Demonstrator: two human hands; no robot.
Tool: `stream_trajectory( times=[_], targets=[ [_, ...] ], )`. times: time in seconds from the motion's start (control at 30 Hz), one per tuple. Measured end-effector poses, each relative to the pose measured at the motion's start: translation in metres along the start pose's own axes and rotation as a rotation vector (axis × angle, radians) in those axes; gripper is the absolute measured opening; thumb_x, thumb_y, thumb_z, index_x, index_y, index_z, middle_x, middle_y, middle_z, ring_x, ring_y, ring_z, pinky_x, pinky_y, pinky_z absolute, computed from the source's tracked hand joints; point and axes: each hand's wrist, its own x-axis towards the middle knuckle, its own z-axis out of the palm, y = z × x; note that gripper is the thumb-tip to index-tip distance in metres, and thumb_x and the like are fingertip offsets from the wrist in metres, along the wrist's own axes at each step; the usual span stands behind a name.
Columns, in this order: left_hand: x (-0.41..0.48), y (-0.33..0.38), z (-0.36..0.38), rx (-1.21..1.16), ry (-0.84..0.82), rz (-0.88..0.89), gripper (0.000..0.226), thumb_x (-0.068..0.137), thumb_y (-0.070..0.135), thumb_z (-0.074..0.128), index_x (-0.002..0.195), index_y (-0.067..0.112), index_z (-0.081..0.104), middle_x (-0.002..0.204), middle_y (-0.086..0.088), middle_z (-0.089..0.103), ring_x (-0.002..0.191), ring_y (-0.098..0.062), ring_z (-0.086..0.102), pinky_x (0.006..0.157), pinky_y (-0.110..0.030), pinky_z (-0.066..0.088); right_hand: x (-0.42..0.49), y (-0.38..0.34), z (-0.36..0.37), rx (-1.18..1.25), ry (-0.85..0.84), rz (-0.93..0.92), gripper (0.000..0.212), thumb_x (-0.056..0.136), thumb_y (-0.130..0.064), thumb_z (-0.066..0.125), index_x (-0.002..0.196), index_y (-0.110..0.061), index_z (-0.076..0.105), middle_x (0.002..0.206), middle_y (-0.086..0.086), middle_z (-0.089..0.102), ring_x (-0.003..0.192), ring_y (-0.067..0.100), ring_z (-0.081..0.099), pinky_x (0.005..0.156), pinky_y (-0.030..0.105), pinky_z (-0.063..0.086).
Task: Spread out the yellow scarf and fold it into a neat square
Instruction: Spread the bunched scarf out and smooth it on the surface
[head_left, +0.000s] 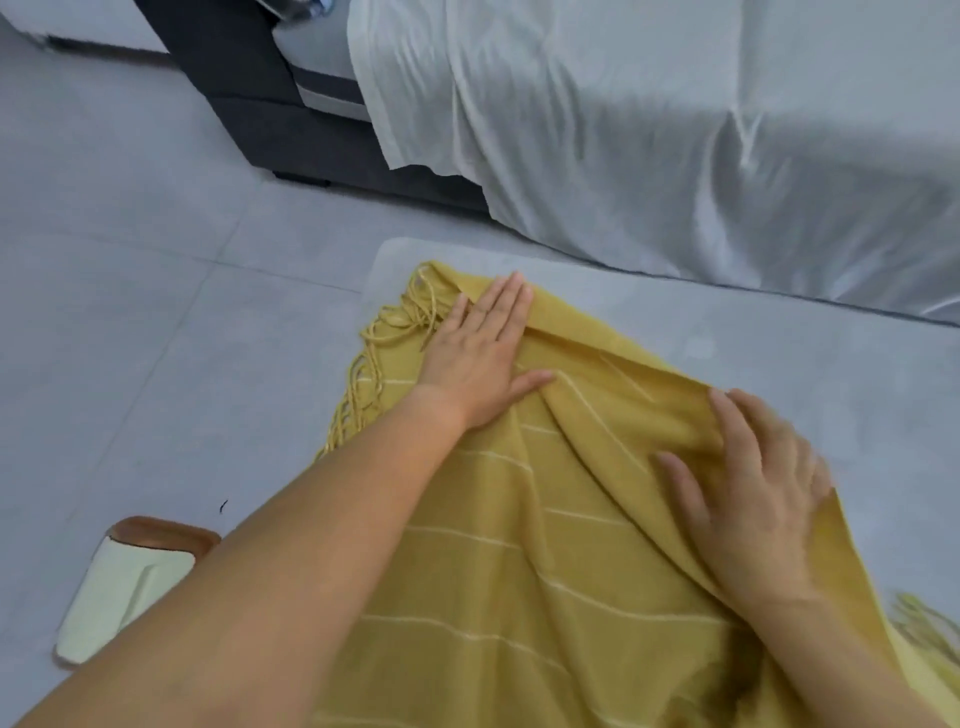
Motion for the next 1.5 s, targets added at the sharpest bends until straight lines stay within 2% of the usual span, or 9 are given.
stream_trajectory(
  times=[0.13, 0.23, 0.43, 0.57, 0.73, 0.87, 1.13, 1.37, 1.5],
  targets=[
    [0.019, -0.008, 0.003, 0.028, -0.041, -0.038, 0.089, 0.086, 0.071, 0.017, 0.148, 0.013, -0.009, 0.157, -0.002, -0.014, 0.143, -0.014, -0.014, 0.117, -0.041, -0.004, -0.011, 0.024, 0.000, -0.066, -0.039, 0.349, 0.085, 0.072, -0.067, 0.046, 0.138, -0.015, 0.036, 0.140, 0.014, 0.036, 0.122, 0.033, 0.032, 0.102, 0.050, 0.018],
    [0.028, -0.013, 0.005, 0.044, -0.051, -0.038, 0.089, 0.085, 0.072, 0.015, 0.149, 0.014, -0.008, 0.157, -0.002, -0.012, 0.143, -0.014, -0.012, 0.117, -0.042, -0.003, -0.018, 0.038, 0.002, -0.107, -0.091, 0.378, 0.083, 0.072, -0.072, 0.035, 0.128, -0.012, 0.050, 0.136, 0.012, 0.044, 0.122, 0.033, 0.038, 0.107, 0.053, 0.016],
    [0.026, -0.016, 0.016, -0.021, -0.072, -0.105, 0.093, 0.079, 0.075, 0.004, 0.149, 0.015, -0.007, 0.157, -0.001, -0.011, 0.143, -0.013, -0.012, 0.118, -0.041, -0.001, -0.014, 0.042, 0.014, -0.149, -0.122, 0.165, 0.068, 0.084, -0.059, 0.036, 0.129, -0.009, 0.049, 0.123, 0.010, 0.057, 0.109, 0.029, 0.054, 0.110, 0.047, 0.013],
    [0.027, -0.017, 0.017, -0.009, -0.059, -0.100, 0.092, 0.080, 0.075, 0.005, 0.149, 0.015, -0.007, 0.158, -0.001, -0.009, 0.144, -0.013, -0.011, 0.117, -0.041, 0.000, -0.017, 0.049, 0.012, -0.166, -0.088, 0.202, 0.057, 0.084, -0.059, 0.039, 0.115, -0.015, 0.059, 0.085, 0.000, 0.063, 0.081, 0.026, 0.060, 0.095, 0.042, 0.027],
    [0.025, -0.017, 0.014, 0.011, -0.069, -0.116, 0.092, 0.081, 0.074, 0.005, 0.149, 0.014, -0.008, 0.157, -0.003, -0.009, 0.144, -0.014, -0.011, 0.118, -0.040, 0.000, -0.018, 0.071, 0.006, -0.157, 0.002, 0.187, 0.038, 0.088, -0.046, 0.041, 0.078, -0.019, 0.066, 0.067, 0.002, 0.068, 0.060, 0.029, 0.060, 0.079, 0.037, 0.039],
    [0.021, -0.015, 0.012, -0.018, -0.039, -0.119, 0.097, 0.079, 0.074, 0.010, 0.148, 0.009, -0.006, 0.157, -0.007, -0.007, 0.144, -0.017, -0.007, 0.118, -0.038, 0.002, 0.015, 0.090, 0.001, -0.174, 0.071, 0.068, 0.041, 0.089, -0.042, 0.043, 0.072, -0.014, 0.067, 0.056, 0.011, 0.065, 0.044, 0.032, 0.056, 0.057, 0.035, 0.045],
    [0.027, -0.046, 0.012, -0.076, -0.011, -0.199, 0.096, 0.083, 0.073, 0.010, 0.148, 0.005, -0.006, 0.157, -0.012, -0.007, 0.144, -0.020, -0.007, 0.118, -0.034, 0.000, 0.171, 0.127, -0.005, -0.360, 0.110, -0.315, 0.052, 0.095, -0.050, 0.037, 0.071, -0.010, 0.061, 0.058, 0.014, 0.063, 0.044, 0.031, 0.053, 0.065, 0.037, 0.037],
    [0.025, -0.049, 0.010, -0.072, 0.130, -0.256, 0.091, 0.084, 0.069, 0.008, 0.147, 0.004, -0.003, 0.156, -0.015, -0.006, 0.145, -0.025, -0.006, 0.117, -0.042, -0.001, 0.176, 0.088, 0.038, -0.390, -0.142, -0.062, 0.050, 0.085, -0.052, 0.052, 0.119, -0.015, 0.053, 0.117, 0.016, 0.055, 0.110, 0.034, 0.048, 0.105, 0.048, 0.021],
    [0.003, -0.034, 0.009, -0.115, 0.267, 0.089, 0.064, 0.093, 0.051, 0.027, 0.133, 0.003, 0.041, 0.138, -0.018, 0.042, 0.129, -0.032, 0.036, 0.108, -0.046, 0.029, 0.113, 0.039, 0.041, -0.215, -0.098, -0.066, 0.054, 0.088, -0.059, 0.037, 0.130, -0.026, 0.047, 0.134, 0.012, 0.044, 0.122, 0.032, 0.040, 0.110, 0.051, 0.015]
  ],
)
